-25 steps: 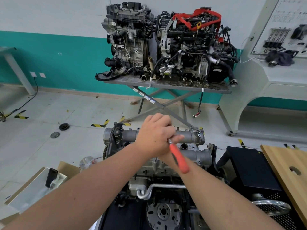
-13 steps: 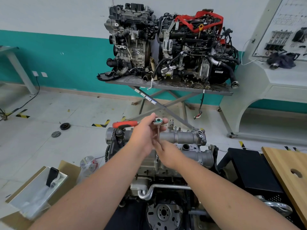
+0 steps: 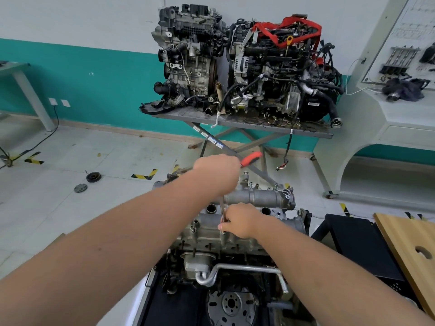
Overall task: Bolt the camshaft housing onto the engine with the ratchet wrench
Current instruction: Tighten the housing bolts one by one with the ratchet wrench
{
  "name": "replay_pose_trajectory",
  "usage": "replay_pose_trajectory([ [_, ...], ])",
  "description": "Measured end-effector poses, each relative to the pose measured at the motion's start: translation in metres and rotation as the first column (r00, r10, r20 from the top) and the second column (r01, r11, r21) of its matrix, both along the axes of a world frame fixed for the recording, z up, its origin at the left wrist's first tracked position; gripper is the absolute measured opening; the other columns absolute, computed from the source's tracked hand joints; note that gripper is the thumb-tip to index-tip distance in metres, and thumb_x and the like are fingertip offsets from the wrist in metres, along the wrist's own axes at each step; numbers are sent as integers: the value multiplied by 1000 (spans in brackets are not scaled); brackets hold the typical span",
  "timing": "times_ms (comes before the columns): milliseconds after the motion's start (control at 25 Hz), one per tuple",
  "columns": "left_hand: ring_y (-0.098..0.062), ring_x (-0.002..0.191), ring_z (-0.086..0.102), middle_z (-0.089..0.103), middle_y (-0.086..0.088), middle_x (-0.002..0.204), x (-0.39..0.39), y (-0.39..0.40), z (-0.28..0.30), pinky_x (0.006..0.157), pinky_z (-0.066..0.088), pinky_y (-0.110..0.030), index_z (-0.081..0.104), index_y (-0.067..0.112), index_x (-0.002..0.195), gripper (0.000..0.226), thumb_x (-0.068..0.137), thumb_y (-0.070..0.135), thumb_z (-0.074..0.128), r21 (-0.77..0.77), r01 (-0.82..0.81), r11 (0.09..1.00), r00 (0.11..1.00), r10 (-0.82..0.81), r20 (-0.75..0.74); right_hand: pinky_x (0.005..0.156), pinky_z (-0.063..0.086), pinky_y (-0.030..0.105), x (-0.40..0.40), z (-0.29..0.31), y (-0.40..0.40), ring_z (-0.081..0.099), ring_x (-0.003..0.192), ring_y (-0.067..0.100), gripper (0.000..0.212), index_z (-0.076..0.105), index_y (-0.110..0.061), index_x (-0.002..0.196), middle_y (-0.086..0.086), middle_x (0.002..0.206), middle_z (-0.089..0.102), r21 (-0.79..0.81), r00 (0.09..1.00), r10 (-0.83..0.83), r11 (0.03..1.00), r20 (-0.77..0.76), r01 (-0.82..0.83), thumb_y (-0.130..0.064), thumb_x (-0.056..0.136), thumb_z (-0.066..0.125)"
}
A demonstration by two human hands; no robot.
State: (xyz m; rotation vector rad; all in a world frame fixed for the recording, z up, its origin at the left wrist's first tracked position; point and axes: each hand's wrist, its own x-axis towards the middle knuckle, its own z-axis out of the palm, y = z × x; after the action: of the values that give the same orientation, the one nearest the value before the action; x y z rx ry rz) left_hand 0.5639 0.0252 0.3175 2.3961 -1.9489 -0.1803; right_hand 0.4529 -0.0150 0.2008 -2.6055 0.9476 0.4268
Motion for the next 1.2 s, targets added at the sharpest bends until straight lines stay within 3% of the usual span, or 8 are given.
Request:
replay_pose_trajectory([
  [200, -22, 70, 53, 54, 4, 72, -11, 19, -45, 61, 33, -32, 60, 19, 69, 32, 91, 42, 63, -588, 445, 675, 895, -313, 317, 86, 50, 39, -2, 4, -1, 62, 93, 22, 29, 65, -15, 98, 2, 99, 69, -62, 996, 14, 998, 92, -8, -44, 93, 61],
  [360, -22, 87, 54, 60, -1, 91, -20, 23, -75, 74, 45, -34, 64, 8, 71, 42, 89, 45, 57, -823, -59, 565, 899, -329, -291, 101, 46, 39, 1, 5, 3, 59, 119, 28, 37, 61, -16, 127, 8, 126, 65, 70, 985, -75, 995, 153, 65, -32, 94, 64],
  [560, -8, 92, 67, 71, 10, 104, -41, 25, -74, 84, 53, -28, 71, 35, 87, 38, 99, 47, 37, -390, -606, 693, 158, -376, -913, 52, 27, 25, 0, 12, 3, 46, 59, 2, 30, 53, -25, 69, -8, 69, 59, 13, 999, -40, 999, -20, 41, -25, 97, 43],
  [720, -17, 58, 64, 73, -7, 77, -22, 22, -62, 67, 47, -32, 66, 16, 93, 38, 104, 42, 40, 81, -587, 806, -394, -197, -898, 58, 40, 29, 1, 14, 3, 52, 65, 11, 34, 58, -18, 75, -3, 72, 60, -22, 1000, -17, 1000, -19, 16, -43, 97, 54],
  [840, -24, 60, 69, 67, -7, 62, -9, 27, -45, 63, 53, -33, 53, 12, 96, 16, 100, 25, 46, 148, -447, 882, -242, 40, -969, 85, 54, 37, 2, 18, 1, 64, 90, 19, 29, 73, -15, 92, -2, 85, 70, 38, 1000, 5, 999, -30, -4, -40, 93, 58],
  [1000, -14, 59, 71, 73, -9, 74, -9, 24, -11, 59, 52, -24, 54, 8, 87, 19, 96, 19, 41, 140, -271, 952, 358, 234, -904, 85, 47, 34, 0, 17, 2, 57, 97, 20, 37, 66, -11, 109, -1, 96, 62, -20, 996, 72, 997, -58, -74, -44, 94, 57],
  [1120, -18, 65, 67, 65, -3, 81, -12, 12, 4, 49, 43, -28, 58, 9, 93, 18, 99, 22, 46, 41, -41, 998, 927, 54, -372, 76, 42, 32, 1, 14, 0, 57, 93, 20, 32, 64, -13, 100, 2, 98, 64, -34, 995, 85, 996, -58, -87, -44, 94, 57],
  [1200, -19, 68, 58, 54, 4, 76, -19, 11, 1, 60, 39, -33, 52, 22, 94, 15, 102, 30, 42, -16, 116, 993, 980, -112, 164, 80, 47, 35, 0, 16, 1, 62, 96, 23, 32, 64, -11, 97, 5, 101, 69, -52, 996, 85, 995, -38, -87, -42, 94, 58],
])
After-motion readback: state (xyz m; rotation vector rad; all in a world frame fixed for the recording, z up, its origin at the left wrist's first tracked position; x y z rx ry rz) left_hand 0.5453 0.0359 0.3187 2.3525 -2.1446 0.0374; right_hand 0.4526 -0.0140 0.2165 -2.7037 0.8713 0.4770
